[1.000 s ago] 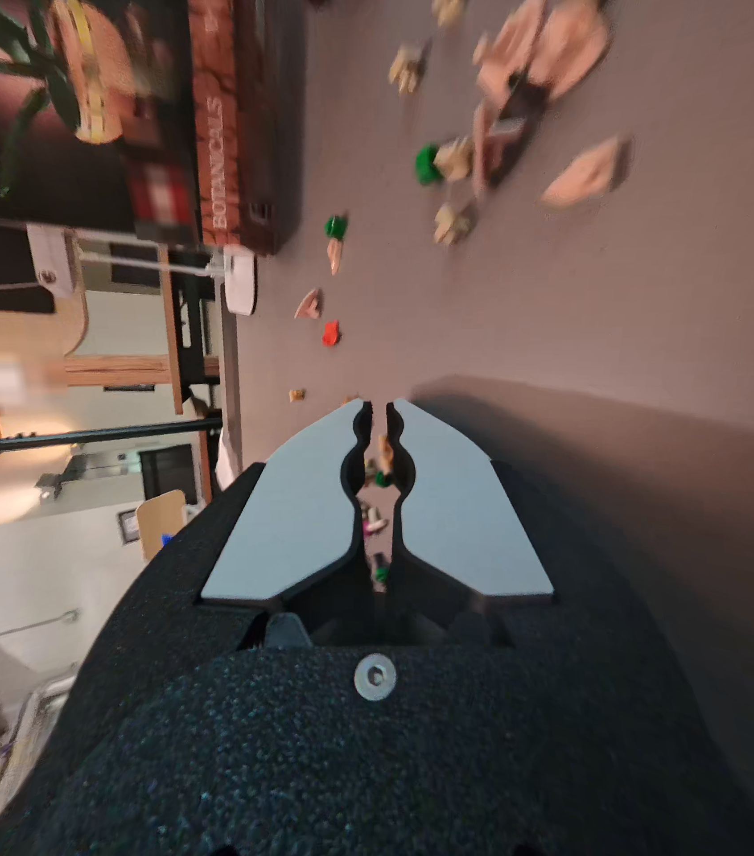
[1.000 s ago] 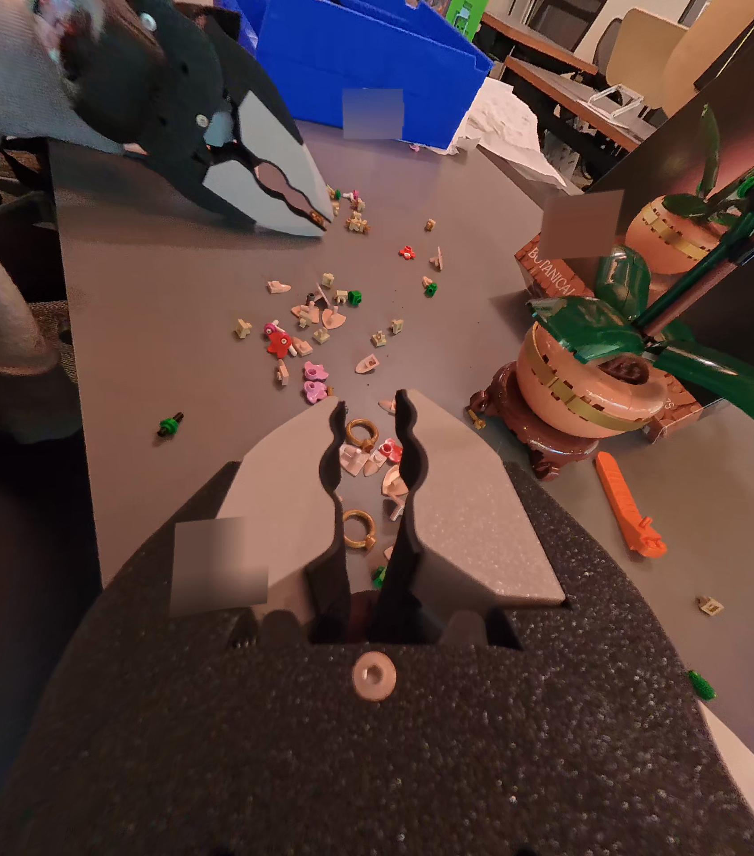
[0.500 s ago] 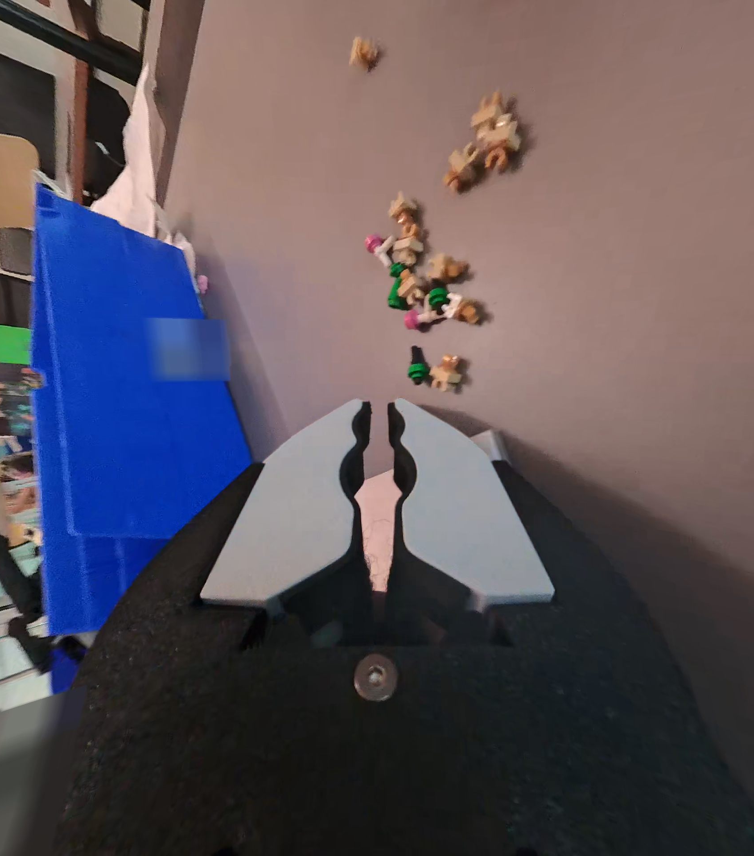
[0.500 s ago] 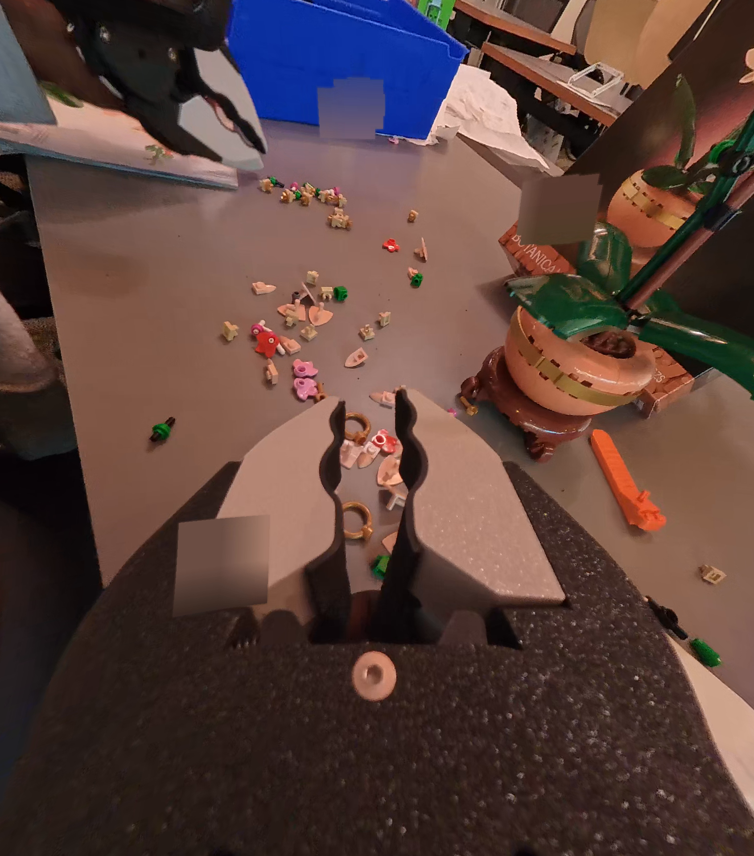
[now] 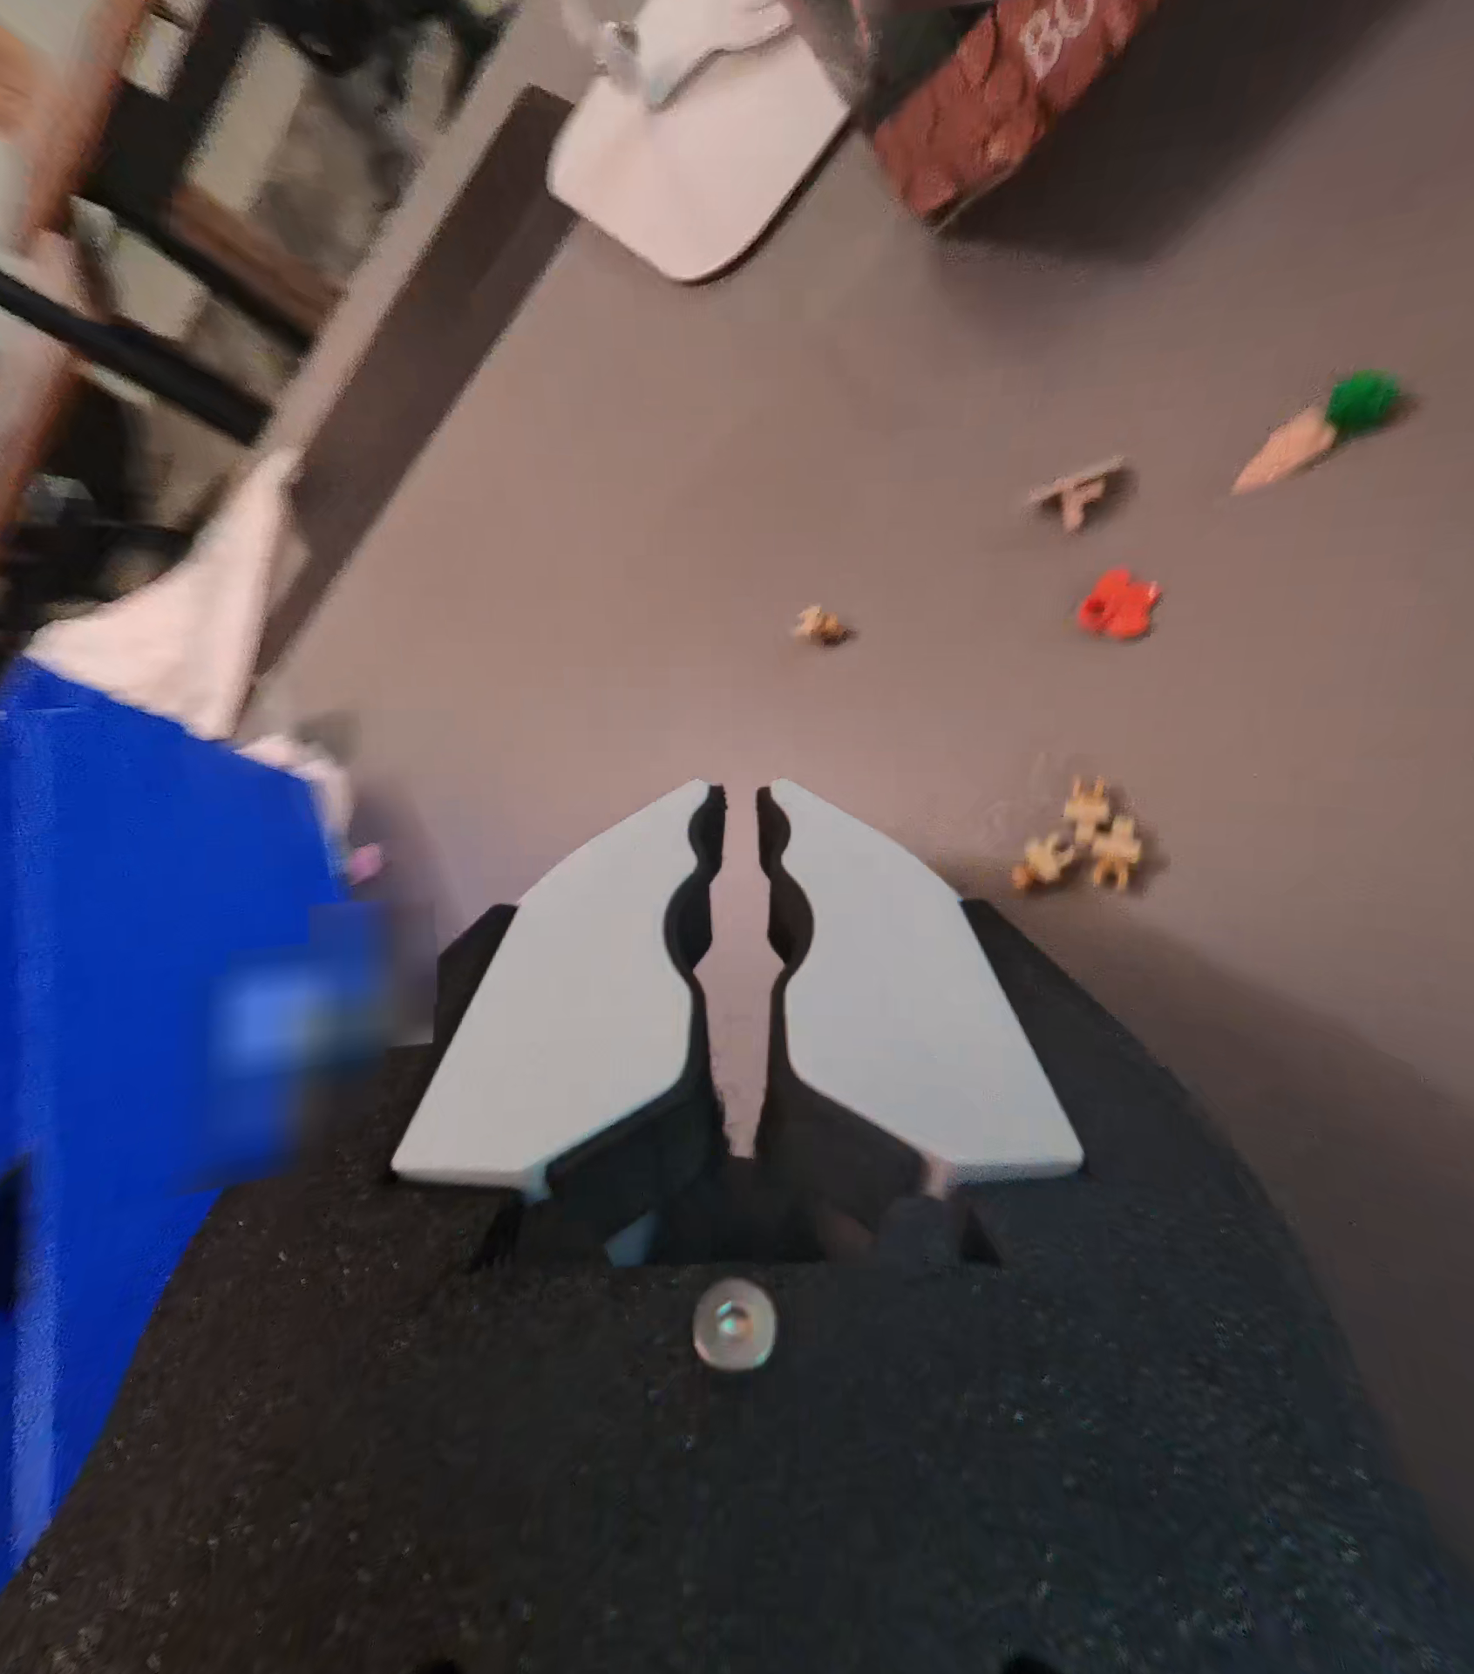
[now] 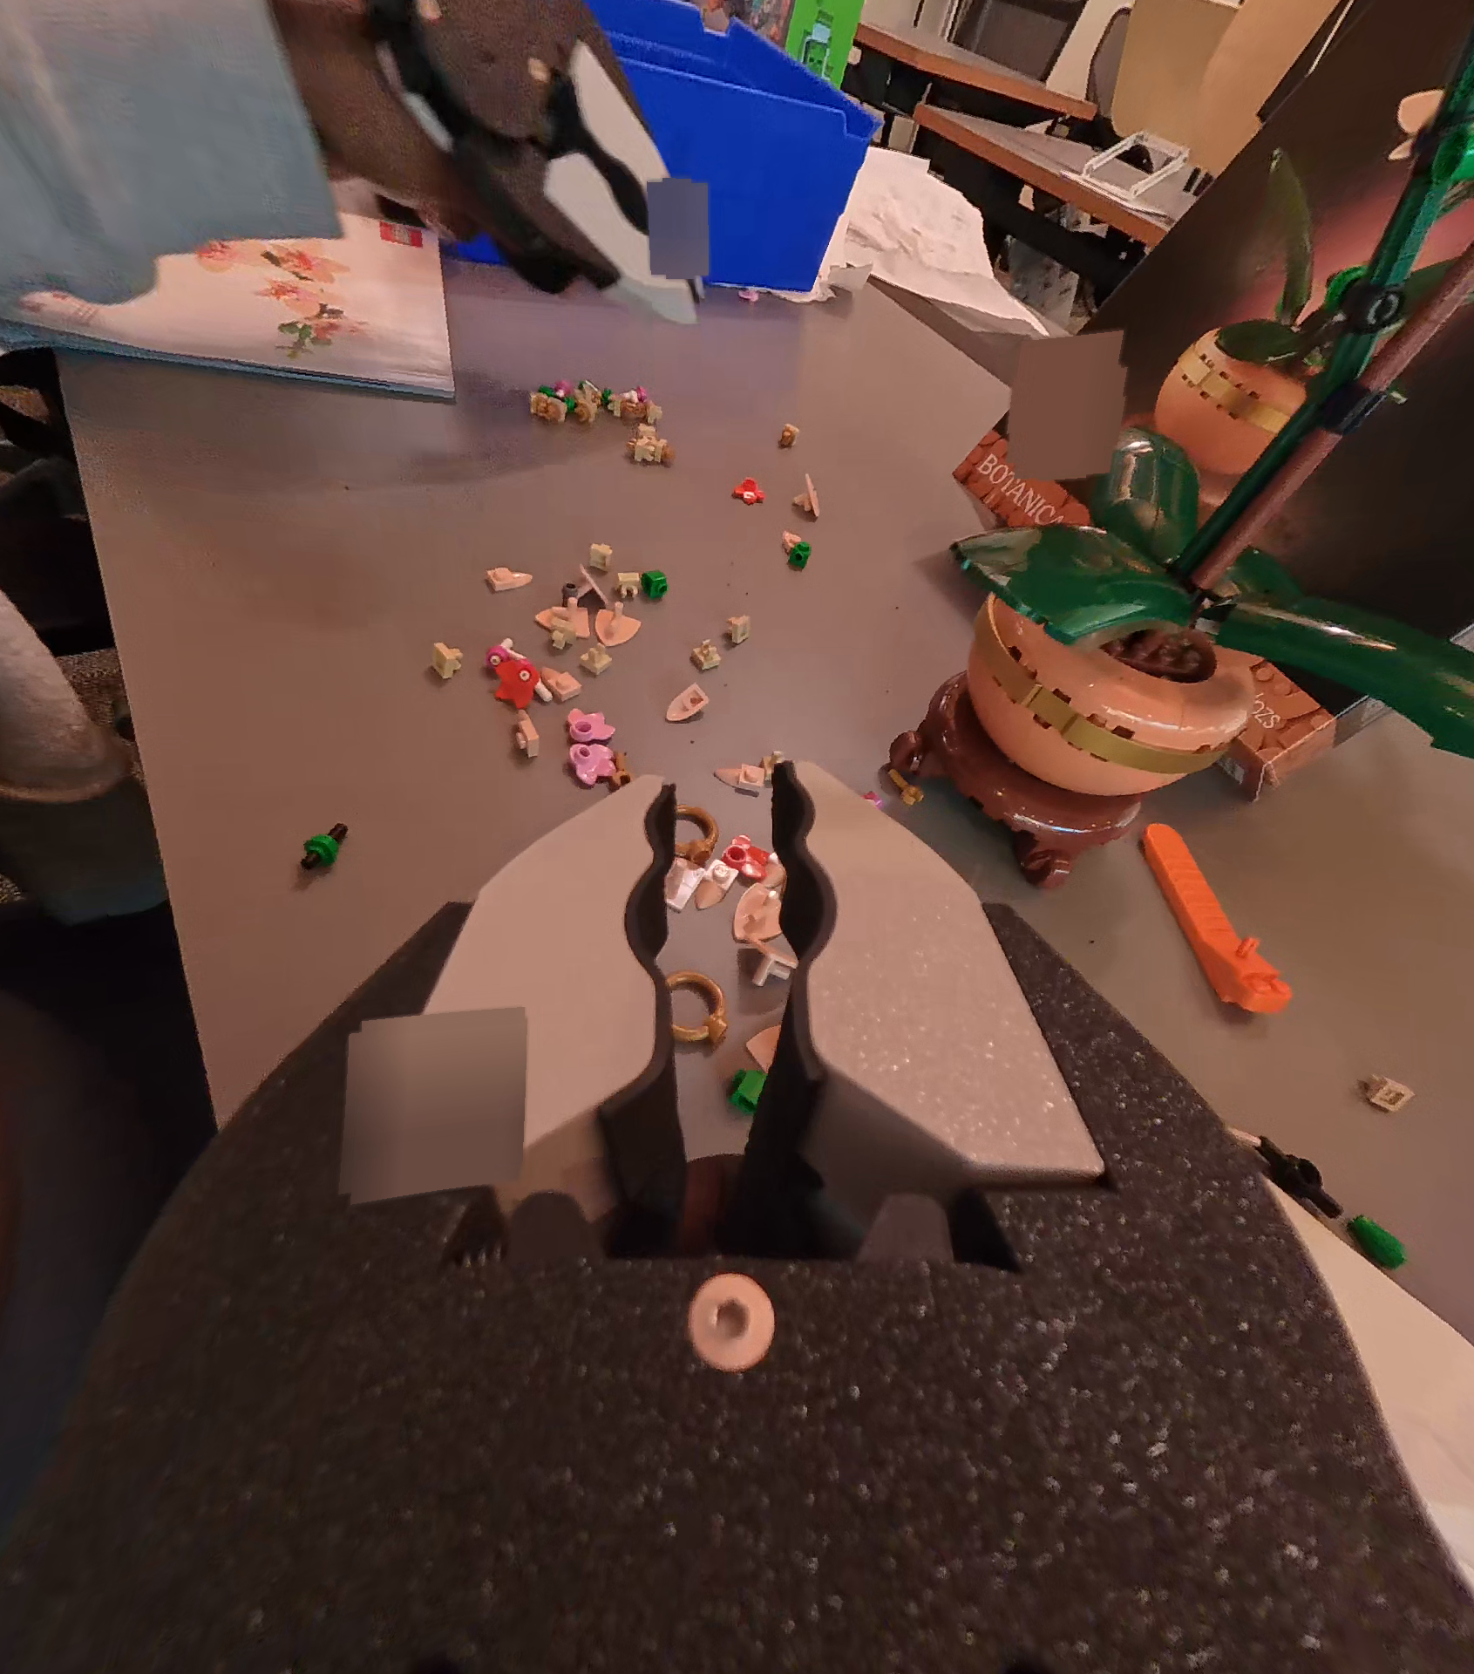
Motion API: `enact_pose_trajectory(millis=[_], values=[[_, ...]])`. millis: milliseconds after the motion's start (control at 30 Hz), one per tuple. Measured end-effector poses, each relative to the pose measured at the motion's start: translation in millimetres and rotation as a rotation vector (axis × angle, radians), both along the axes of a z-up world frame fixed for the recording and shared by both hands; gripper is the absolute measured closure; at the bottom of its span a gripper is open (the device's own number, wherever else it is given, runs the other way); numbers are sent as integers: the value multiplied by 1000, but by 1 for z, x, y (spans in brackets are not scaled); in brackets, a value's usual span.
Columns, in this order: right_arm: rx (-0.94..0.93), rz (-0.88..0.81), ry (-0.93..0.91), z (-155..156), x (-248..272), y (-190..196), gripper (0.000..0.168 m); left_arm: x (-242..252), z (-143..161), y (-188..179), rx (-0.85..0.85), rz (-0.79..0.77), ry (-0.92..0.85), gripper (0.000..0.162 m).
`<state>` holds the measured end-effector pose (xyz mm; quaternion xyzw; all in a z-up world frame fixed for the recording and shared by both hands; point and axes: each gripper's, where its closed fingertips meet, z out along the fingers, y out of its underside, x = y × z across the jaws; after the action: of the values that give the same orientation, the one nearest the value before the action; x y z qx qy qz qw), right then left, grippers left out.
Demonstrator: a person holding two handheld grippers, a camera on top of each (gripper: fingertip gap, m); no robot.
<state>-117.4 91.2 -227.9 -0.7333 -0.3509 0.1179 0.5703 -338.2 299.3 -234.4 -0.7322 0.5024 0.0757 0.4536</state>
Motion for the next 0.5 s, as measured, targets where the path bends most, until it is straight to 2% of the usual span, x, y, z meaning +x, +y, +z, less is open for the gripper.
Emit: enact_pose_trajectory(millis=[100, 200, 267, 300, 333, 400, 433, 500], values=[[4, 14, 5, 2, -3, -1, 148, 16, -13, 24, -178, -64, -128, 157], [7, 22, 0, 3, -4, -2, 148, 36, -22, 33, -303, -258, -168, 157], [11, 20, -14, 4, -2, -3, 148, 34, -25, 45, -190, -413, -45, 154], [12, 16, -13, 5, -1, -4, 148, 36, -22, 50, -111, -492, -20, 151], [9, 10, -9, 5, 1, -4, 148, 40, -20, 48, -112, -554, -38, 146], [3, -2, -6, 4, 5, -4, 148, 49, -19, 33, -294, -612, -136, 123], [1, -8, -9, 4, 7, -3, 148, 53, -18, 26, -372, -635, -159, 122], [1, -13, -16, 3, 7, -4, 148, 56, -20, 25, -414, -639, -122, 134]])
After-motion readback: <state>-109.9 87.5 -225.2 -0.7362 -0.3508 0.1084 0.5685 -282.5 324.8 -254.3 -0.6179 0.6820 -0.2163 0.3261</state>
